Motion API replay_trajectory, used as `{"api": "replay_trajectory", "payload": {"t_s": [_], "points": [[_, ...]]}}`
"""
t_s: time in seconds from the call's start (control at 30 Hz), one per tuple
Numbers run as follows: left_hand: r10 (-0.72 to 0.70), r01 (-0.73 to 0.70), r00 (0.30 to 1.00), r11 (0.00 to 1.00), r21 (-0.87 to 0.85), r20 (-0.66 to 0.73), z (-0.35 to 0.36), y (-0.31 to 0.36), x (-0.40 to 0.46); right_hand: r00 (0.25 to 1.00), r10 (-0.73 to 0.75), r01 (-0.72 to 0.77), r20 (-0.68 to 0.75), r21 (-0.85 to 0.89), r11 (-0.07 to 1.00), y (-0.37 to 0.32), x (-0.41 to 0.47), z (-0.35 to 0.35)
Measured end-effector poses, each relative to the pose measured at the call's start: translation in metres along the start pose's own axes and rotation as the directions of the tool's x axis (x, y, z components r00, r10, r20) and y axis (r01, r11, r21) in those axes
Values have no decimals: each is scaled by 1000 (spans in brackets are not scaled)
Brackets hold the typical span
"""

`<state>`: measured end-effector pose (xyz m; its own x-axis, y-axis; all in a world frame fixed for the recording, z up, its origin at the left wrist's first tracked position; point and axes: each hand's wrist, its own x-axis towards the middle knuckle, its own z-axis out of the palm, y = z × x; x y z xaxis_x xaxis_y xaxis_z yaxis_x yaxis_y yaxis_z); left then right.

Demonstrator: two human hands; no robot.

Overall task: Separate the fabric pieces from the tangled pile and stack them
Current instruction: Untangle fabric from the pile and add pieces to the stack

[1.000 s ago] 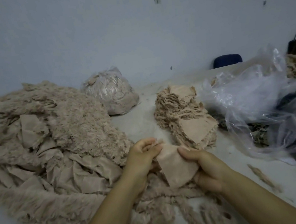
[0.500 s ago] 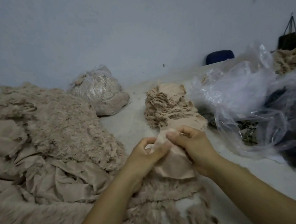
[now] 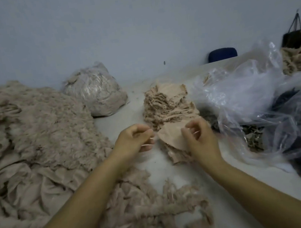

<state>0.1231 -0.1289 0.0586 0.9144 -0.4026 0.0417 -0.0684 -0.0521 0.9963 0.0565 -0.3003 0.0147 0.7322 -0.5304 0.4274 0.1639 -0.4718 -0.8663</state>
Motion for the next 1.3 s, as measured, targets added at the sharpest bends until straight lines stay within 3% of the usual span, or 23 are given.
{"api": "replay_trajectory", "payload": {"t_s": [0.03, 0.1, 0.17, 0.2, 0.27, 0.37, 0.47, 0.53, 0.6, 0.67, 0.73, 0.8, 0.87, 0.9, 0.93, 1.0, 1.07, 1.1, 1.13, 1.2, 1.3], "points": [[36, -42, 995, 997, 58, 91, -13, -1, -16, 978, -75, 63, 194, 68, 996, -6, -24, 6], [37, -116, 954, 960, 254, 297, -39, -7, -47, 802, -94, 91, 590, 34, 995, -15, -60, 11], [-55, -191, 886, 862, 470, 460, -59, -17, -76, 615, -44, 242, 788, -135, 961, -12, -71, 8], [-88, -248, 857, 794, 556, 508, -66, -24, -86, 587, -33, 293, 809, -174, 940, -9, -70, 4], [-62, -363, 854, 641, 677, 516, -75, -40, -100, 640, -32, 255, 768, -173, 951, -7, -66, -5], [85, -415, 893, 533, 737, 442, -81, -51, -110, 721, -3, 159, 693, -160, 974, -10, -64, -9], [190, -405, 912, 568, 717, 364, -85, -47, -119, 605, 22, 266, 796, -229, 936, -17, -75, -12], [246, -384, 923, 614, 690, 296, -87, -40, -128, 600, -29, 324, 800, -209, 923, -27, -82, -13], [330, -410, 911, 674, 614, 247, -91, -29, -139, 642, -65, 166, 764, -56, 984, -41, -85, -16], [391, -459, 888, 727, 511, 243, -100, -16, -152, 607, -44, 4, 794, 53, 999, -53, -85, -19], [328, -468, 877, 750, 467, 351, -109, -8, -167, 588, 32, -14, 808, -29, 999, -58, -90, -15], [87, -373, 867, 767, 522, 491, -114, -7, -179, 661, 112, 51, 742, -193, 980, -56, -100, -5], [-141, -277, 862, 673, 685, 487, -113, -16, -185, 719, 159, 154, 677, -378, 913, -51, -110, 7], [-180, -258, 886, 573, 778, 426, -111, -22, -185, 721, 184, 198, 668, -453, 869, -49, -114, 12], [-155, -251, 921, 469, 847, 359, -107, -27, -184, 723, 204, 218, 660, -499, 839, -49, -117, 16], [59, -291, 956, 278, 915, 286, -97, -29, -181, 733, 187, 210, 654, -478, 853, -50, -121, 21], [271, -439, 882, 169, 882, 386, -83, -29, -176, 718, 130, 191, 684, -373, 908, -54, -127, 24], [274, -491, 851, 114, 864, 448, -75, -31, -172, 722, 99, 174, 684, -318, 932, -57, -131, 25], [207, -506, 850, 63, 860, 484, -70, -36, -168, 738, 83, 123, 670, -254, 959, -58, -134, 26], [74, -457, 889, 91, 885, 452, -72, -44, -165, 798, 154, -130, 582, -83, 988, -58, -131, 22], [-35, -406, 900, 301, 863, 435, -95, -47, -167, 800, 354, -453, 485, 100, 886, -49, -118, 10]]}}
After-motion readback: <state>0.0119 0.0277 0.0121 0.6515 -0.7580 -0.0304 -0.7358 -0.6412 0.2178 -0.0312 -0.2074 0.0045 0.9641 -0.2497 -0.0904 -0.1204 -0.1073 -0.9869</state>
